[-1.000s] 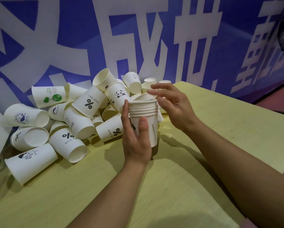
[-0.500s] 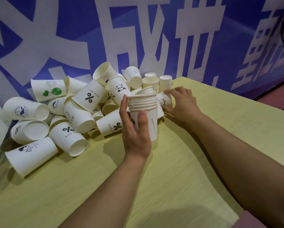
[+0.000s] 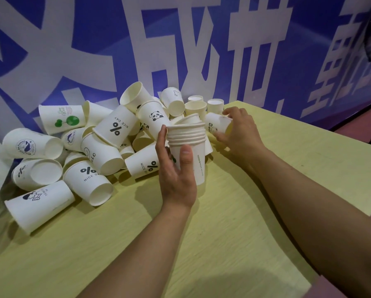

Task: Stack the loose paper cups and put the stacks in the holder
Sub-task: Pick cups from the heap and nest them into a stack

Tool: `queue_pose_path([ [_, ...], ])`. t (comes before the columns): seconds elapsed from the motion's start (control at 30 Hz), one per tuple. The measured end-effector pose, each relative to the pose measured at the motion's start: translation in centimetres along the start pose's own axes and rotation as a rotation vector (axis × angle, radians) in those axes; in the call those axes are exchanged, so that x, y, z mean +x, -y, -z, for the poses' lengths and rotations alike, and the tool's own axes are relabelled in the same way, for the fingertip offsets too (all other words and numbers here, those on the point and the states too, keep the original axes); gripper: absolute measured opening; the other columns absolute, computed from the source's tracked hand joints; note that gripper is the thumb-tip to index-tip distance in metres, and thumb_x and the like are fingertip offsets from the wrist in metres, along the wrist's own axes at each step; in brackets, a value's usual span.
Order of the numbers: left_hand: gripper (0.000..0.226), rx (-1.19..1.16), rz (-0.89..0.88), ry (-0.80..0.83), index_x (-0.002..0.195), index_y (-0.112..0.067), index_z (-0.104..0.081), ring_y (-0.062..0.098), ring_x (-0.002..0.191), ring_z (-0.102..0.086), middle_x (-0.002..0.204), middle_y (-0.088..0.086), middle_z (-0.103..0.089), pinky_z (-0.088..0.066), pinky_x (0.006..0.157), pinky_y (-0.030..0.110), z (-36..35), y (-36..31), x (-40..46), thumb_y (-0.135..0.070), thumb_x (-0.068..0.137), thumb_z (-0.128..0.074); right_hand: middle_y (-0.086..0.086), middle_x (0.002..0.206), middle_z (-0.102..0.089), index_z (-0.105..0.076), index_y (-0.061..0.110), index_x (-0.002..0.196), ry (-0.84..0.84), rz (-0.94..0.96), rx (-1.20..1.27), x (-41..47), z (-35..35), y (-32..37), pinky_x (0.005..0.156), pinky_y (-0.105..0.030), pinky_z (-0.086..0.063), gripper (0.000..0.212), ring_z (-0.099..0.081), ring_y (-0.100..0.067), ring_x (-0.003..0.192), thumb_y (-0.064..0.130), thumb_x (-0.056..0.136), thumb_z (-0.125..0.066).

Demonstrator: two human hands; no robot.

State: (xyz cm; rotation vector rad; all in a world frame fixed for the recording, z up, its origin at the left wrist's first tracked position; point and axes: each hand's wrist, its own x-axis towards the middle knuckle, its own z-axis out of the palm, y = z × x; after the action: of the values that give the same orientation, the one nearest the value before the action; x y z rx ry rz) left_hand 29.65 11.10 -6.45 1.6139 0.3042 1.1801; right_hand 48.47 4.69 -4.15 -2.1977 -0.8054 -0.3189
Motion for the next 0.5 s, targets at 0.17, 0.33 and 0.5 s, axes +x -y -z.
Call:
queue_pose_path([
  [0.17, 0.057, 0.047, -0.012, 0.03, 0.141, -0.059, -0.025, 0.017, 0.121, -0.061, 0.146, 0.003, -0.053, -0.057, 0.093, 0.041, 0.0, 0.5, -0.1, -0.063, 0.088, -0.046, -0.002, 0.125, -0.049, -0.042, 0.021, 0.135, -0.218, 0.037, 0.33, 0.1, 1.6, 1.0, 0.082, -0.032, -0.06, 0.066, -0.054, -0.018, 0.108, 0.032, 0.081, -0.079],
  [0.33, 0.057, 0.126, -0.023, 0.14, 0.138, -0.077, -0.012, 0.005, 0.142, -0.041, 0.153, -0.035, -0.033, -0.042, 0.113, 0.046, -0.2, 0.3, -0.2, -0.066, 0.089, -0.04, 0.005, 0.134, -0.042, -0.021, 0.028, 0.151, -0.227, 0.146, 0.666, -1.6, 3.4, 3.5, 0.073, -0.011, -0.053, 0.084, -0.055, -0.009, 0.108, 0.025, 0.085, -0.073],
  [0.5, 0.058, 0.089, -0.01, 0.236, 0.145, -0.061, -0.028, -0.004, 0.117, -0.058, 0.135, -0.036, -0.052, -0.051, 0.093, 0.021, -0.4, 0.3, -0.4, -0.06, 0.09, -0.044, 0.016, 0.119, -0.053, -0.014, 0.024, 0.154, -0.138, 0.232, 0.729, -2.7, 3.7, 4.8, 0.08, -0.011, -0.051, 0.097, -0.059, -0.002, 0.11, 0.018, 0.078, -0.074],
])
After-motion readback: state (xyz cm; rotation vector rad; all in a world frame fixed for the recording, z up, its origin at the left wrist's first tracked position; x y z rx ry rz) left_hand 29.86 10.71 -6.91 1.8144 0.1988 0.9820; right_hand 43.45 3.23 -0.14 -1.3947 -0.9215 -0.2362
